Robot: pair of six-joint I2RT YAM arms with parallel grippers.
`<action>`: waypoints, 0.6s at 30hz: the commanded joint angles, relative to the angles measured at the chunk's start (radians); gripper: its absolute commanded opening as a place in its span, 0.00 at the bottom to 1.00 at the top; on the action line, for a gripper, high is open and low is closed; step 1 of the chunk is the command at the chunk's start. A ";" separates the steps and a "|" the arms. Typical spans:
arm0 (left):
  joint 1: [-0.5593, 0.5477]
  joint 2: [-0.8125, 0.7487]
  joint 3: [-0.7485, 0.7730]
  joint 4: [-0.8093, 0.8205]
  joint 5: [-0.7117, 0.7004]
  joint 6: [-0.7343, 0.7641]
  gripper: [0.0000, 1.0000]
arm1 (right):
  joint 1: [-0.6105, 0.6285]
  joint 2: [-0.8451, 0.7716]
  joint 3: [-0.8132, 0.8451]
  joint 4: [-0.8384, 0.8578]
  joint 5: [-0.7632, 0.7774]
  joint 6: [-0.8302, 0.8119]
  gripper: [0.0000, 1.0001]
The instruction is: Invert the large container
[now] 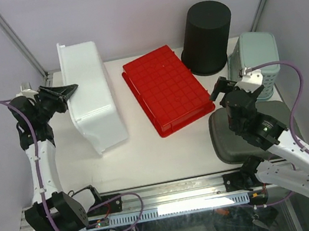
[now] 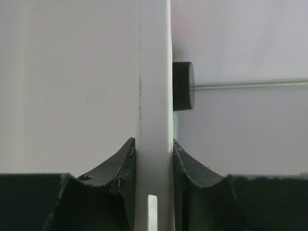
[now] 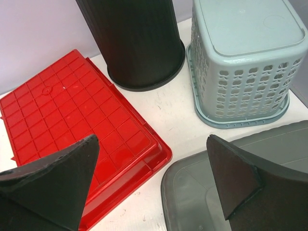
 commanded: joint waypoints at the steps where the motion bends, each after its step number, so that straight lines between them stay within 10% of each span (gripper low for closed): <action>1: 0.016 -0.063 -0.115 0.535 0.247 -0.325 0.00 | 0.002 0.002 -0.021 0.073 0.003 0.001 0.97; 9: 0.155 -0.022 -0.420 1.027 0.374 -0.671 0.00 | 0.002 0.055 -0.022 0.115 -0.055 -0.026 0.97; 18: 0.272 0.010 -0.360 0.377 0.391 -0.115 0.00 | 0.002 0.080 -0.014 0.121 -0.072 -0.015 0.97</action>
